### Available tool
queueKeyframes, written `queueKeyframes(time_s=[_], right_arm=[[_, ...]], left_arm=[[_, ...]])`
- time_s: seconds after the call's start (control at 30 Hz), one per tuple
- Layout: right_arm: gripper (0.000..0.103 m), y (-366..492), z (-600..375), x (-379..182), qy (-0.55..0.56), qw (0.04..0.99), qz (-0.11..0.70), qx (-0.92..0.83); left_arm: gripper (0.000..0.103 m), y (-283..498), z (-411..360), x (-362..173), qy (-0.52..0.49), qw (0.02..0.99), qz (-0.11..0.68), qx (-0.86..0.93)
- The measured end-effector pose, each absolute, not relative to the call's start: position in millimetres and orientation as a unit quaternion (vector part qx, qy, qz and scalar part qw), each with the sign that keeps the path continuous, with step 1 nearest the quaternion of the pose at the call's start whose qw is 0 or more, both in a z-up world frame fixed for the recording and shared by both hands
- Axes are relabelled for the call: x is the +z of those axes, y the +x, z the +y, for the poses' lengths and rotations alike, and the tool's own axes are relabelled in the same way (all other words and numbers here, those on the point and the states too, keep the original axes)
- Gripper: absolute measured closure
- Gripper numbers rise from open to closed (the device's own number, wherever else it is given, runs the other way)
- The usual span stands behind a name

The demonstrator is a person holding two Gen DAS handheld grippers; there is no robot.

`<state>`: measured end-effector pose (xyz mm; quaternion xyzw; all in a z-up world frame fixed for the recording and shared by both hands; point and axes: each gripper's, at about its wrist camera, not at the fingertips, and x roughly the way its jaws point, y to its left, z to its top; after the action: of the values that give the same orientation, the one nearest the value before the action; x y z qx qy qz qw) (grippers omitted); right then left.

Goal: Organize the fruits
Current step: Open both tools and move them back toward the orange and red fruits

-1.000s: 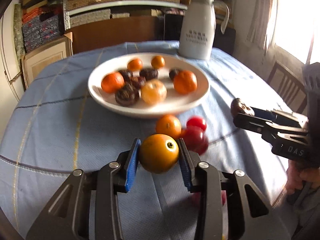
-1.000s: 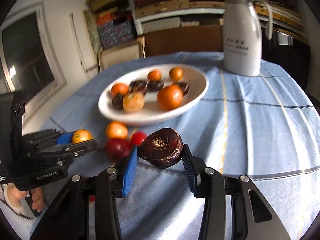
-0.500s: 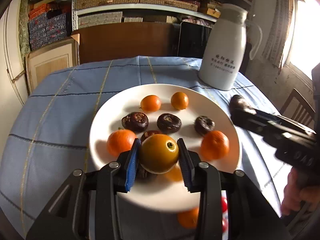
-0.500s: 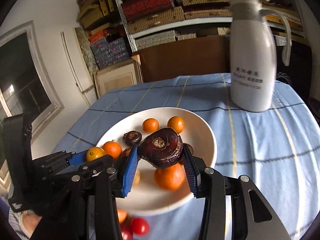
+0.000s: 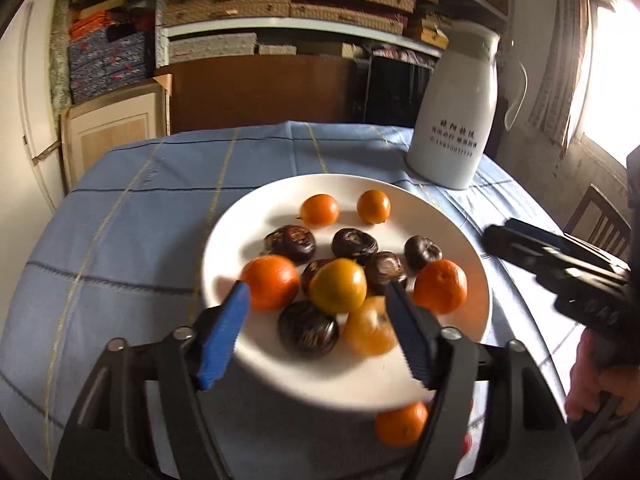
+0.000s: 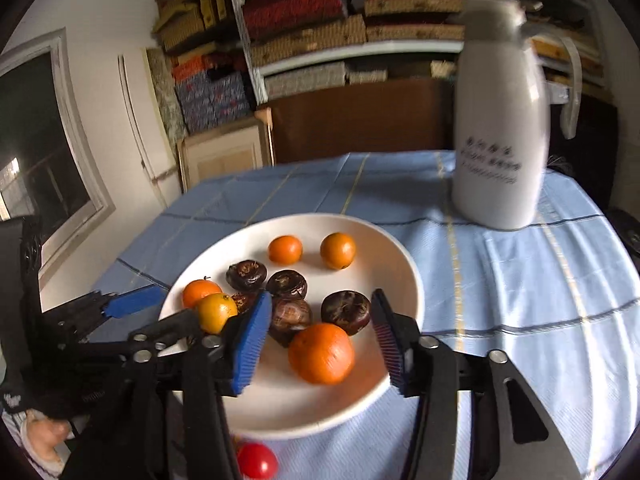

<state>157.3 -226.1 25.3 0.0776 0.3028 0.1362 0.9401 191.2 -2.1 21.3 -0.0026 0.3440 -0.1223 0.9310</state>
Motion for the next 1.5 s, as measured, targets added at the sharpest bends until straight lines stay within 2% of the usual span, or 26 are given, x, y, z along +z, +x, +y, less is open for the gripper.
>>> queueKeyframes(time_s=[0.17,0.23,0.27,0.3,0.43,0.83,0.93,1.03,1.2,1.33,1.5], right_arm=[[0.047,118,-242,7,0.106,0.933,0.316,0.136],[0.044,104,-243,-3,0.107,0.929,0.329,0.133],[0.043,98,-243,-5,0.107,0.928,0.33,0.135],[0.041,91,-242,-6,0.105,0.929,0.329,0.136],[0.032,73,-238,-8,0.092,0.933,0.321,0.135],[0.029,78,-251,-13,0.123,0.926,0.335,0.121],[0.028,80,-250,-14,0.123,0.925,0.339,0.122],[0.028,79,-248,-15,0.12,0.924,0.341,0.121],[0.028,78,-251,-13,0.127,0.925,0.337,0.121],[0.028,77,-249,-12,0.123,0.926,0.334,0.128],[0.028,75,-247,-11,0.121,0.926,0.332,0.133]], left_arm=[[0.029,154,12,12,-0.017,0.931,0.346,-0.111],[0.027,137,15,8,-0.015,0.931,0.349,-0.106],[0.02,131,15,7,-0.016,0.931,0.349,-0.105],[0.018,123,15,5,-0.016,0.932,0.348,-0.101],[0.017,104,9,-2,-0.004,0.929,0.354,-0.106],[0.017,122,-31,-11,0.04,0.918,0.372,-0.13],[0.017,131,-27,-15,0.037,0.915,0.385,-0.117],[0.008,136,-16,-21,0.025,0.91,0.4,-0.111],[0.008,127,19,-21,0.019,0.915,0.4,-0.045],[0.009,119,41,-18,-0.03,0.915,0.399,-0.055],[0.009,111,14,-16,0.029,0.921,0.381,-0.077]])
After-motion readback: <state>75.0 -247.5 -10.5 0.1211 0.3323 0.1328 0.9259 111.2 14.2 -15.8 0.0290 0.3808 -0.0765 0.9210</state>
